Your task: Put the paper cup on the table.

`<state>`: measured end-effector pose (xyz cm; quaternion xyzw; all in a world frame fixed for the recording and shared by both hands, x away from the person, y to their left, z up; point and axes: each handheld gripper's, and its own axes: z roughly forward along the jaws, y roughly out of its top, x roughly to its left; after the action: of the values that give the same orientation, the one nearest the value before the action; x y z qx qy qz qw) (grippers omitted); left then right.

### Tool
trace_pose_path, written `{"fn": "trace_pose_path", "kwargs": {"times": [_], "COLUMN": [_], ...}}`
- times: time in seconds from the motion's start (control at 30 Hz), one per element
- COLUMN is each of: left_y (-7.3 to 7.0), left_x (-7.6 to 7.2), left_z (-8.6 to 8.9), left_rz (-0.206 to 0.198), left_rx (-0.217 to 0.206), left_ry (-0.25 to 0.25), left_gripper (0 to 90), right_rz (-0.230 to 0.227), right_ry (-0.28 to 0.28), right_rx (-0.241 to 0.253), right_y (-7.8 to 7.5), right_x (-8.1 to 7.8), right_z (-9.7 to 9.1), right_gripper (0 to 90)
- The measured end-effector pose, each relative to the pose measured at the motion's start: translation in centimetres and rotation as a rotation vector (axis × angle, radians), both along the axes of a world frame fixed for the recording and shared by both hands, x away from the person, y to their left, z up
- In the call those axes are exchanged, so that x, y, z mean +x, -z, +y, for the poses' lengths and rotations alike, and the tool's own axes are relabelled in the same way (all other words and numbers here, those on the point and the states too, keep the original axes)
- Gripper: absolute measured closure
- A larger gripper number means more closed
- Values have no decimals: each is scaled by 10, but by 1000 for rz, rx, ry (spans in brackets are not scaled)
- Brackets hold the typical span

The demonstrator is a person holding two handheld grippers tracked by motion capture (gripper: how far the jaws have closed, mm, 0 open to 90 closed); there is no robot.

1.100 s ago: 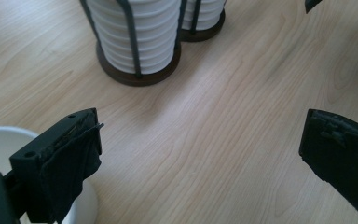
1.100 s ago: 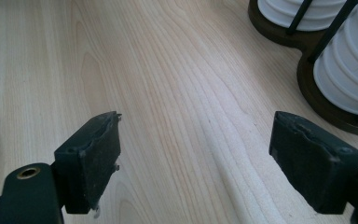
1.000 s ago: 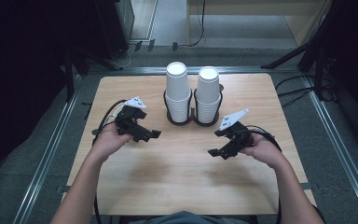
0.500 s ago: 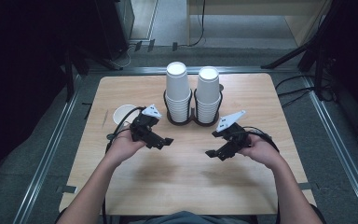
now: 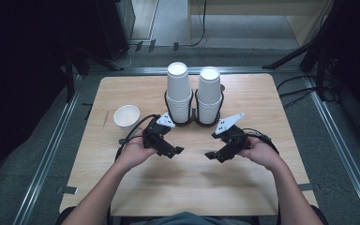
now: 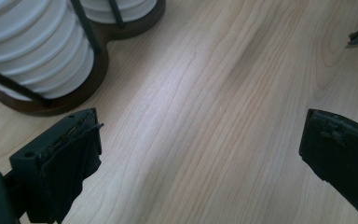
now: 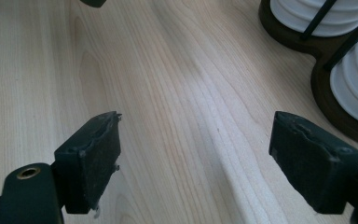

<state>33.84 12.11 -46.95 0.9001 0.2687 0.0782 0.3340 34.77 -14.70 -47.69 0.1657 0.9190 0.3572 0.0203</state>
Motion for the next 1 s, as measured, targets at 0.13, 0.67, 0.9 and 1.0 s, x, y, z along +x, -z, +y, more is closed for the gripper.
{"fn": "trace_pose_path", "kwargs": {"times": [0.13,0.67,0.9,1.0], "left_y": [5,29,36,38], "left_x": [1,2,8,8], "left_z": [-8,-36,-42,-43], "left_rz": [-1,15,26,25], "left_rx": [11,50,18,29], "left_ry": [27,95,97,100], "left_gripper": [0,0,0,0], "right_rz": [-3,2,1,3], "right_ry": [-1,10,6,0], "right_rx": [-4,-28,-39,-45], "right_y": [1,7,11,12], "right_x": [-1,-9,-10,-11], "right_z": [0,-3,-2,0], "right_gripper": [166,166,166,166]}}
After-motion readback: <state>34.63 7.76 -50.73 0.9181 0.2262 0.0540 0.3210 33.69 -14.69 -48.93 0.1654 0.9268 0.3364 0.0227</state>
